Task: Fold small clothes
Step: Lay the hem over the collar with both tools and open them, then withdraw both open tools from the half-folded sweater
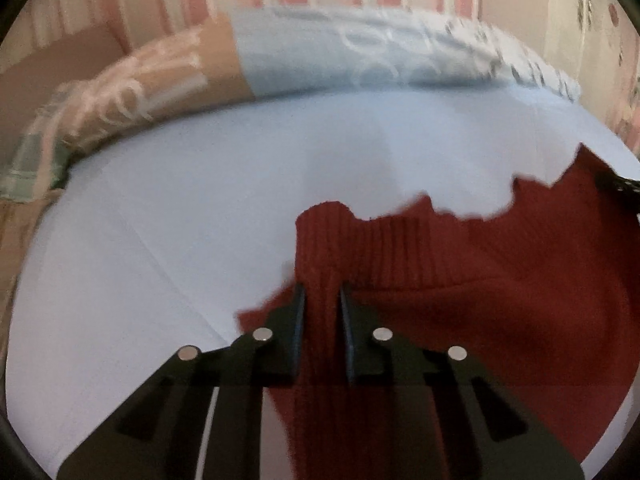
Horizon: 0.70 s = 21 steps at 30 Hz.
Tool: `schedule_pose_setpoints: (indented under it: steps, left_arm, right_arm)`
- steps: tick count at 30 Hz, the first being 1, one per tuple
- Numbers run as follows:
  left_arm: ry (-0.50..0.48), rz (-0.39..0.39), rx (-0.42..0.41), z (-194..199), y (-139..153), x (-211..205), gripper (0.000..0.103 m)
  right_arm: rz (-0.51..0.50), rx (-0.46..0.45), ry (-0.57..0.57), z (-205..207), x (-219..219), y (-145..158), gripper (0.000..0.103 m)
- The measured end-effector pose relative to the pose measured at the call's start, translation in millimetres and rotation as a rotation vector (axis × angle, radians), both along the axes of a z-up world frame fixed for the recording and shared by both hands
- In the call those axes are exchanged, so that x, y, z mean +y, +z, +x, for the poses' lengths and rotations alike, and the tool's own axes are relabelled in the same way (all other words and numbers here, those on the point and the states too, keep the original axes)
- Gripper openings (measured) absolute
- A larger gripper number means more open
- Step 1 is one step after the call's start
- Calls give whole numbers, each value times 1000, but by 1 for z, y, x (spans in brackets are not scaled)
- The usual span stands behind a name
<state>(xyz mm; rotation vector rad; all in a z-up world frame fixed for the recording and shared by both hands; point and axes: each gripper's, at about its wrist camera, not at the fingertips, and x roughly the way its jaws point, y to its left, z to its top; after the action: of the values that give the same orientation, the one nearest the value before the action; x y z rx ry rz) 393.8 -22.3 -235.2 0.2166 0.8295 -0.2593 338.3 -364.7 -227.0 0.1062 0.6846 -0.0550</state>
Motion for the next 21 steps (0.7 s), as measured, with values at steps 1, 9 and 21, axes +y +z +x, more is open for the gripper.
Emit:
schedule_pose_setpoints:
  steps: [1,9,21]
  left_arm:
    - [18,-4,-5,2,2,5,16]
    - [9,64,105,27,-32,6,25]
    - [24,12,-54,-49,42,10,66]
  right_arm:
    - [8,-3,-21,1,-4,0,10]
    - [-32,179,-69,29,-5,-42,11]
    - [25,-19,101,-61,30,25,83]
